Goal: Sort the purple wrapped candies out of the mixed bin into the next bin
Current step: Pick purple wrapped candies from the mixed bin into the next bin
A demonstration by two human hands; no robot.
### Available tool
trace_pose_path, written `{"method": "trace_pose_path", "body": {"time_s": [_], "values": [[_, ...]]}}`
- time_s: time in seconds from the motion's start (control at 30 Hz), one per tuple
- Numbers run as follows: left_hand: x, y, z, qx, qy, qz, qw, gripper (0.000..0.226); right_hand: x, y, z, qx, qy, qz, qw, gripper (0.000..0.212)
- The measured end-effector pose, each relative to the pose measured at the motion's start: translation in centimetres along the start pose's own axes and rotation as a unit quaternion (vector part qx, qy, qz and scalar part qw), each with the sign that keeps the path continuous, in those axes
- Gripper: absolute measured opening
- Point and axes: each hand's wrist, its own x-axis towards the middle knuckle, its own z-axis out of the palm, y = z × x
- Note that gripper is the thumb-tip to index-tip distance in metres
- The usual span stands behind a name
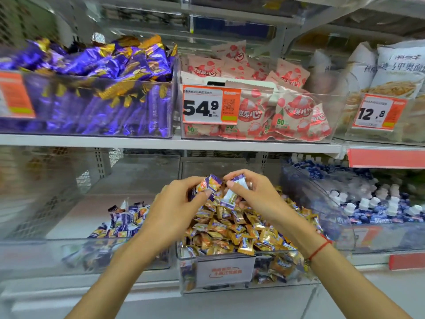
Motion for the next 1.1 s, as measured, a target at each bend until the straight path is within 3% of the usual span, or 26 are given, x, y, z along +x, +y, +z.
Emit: {"method": "trace_pose_path", "body": {"time_s": [0.13, 0.23, 0.33, 0.4, 0.47, 0.63, 0.73, 0.8, 0.9, 0.97, 1.03, 1.1], "values": [[-2.0, -3.6, -4.3, 0.19, 0.118, -0.067, 0.972, 0.034, 1.3, -1.2, 5.4, -0.02, -0.003, -0.059, 0.998, 0.01], [-1.9, -6.5, -5.2, 0.236, 0.114, -0.102, 0.96, 0.039, 2.3, -2.6, 9.6, -0.054, -0.042, -0.134, 0.989, 0.011], [-1.3, -8.7, -5.6, 0.184, 0.095, -0.134, 0.969, 0.04, 3.3, -2.9, 12.8, -0.207, -0.075, -0.173, 0.96, 0.017], [-1.1, -9.0, -5.6, 0.115, 0.072, -0.169, 0.976, 0.053, 3.8, -2.3, 13.6, -0.338, -0.092, -0.153, 0.924, 0.03], [-0.9, -9.0, -5.5, 0.082, 0.052, -0.177, 0.979, 0.061, 3.5, -1.8, 13.4, -0.379, -0.115, -0.114, 0.911, 0.034], [-0.3, -6.1, -4.6, 0.083, 0.111, -0.084, 0.987, 0.043, 0.3, -1.8, 9.1, -0.309, -0.112, -0.139, 0.934, 0.023], [-0.4, -3.1, -2.9, 0.053, 0.152, -0.017, 0.987, 0.031, -1.7, -1.3, 4.1, -0.302, -0.122, -0.1, 0.94, 0.022], [-0.4, -1.4, -1.1, 0.025, 0.142, 0.029, 0.989, 0.03, -2.6, -0.1, 0.0, -0.325, -0.087, -0.059, 0.94, 0.02], [-0.3, 0.2, 2.4, 0.026, 0.059, 0.08, 0.995, 0.029, -3.4, 2.2, -5.6, -0.374, -0.01, 0.015, 0.927, 0.016], [0.4, 0.7, 5.0, 0.061, -0.049, 0.119, 0.99, 0.031, -3.7, 3.3, -8.1, -0.383, 0.006, 0.049, 0.923, 0.018], [1.3, 1.1, 7.6, 0.114, -0.194, 0.157, 0.962, 0.04, -3.8, 4.2, -9.4, -0.39, 0.001, 0.075, 0.918, 0.017], [2.3, 1.3, 9.8, 0.2, -0.32, 0.181, 0.908, 0.05, -3.7, 5.0, -9.9, -0.397, -0.017, 0.093, 0.913, 0.017]]}}
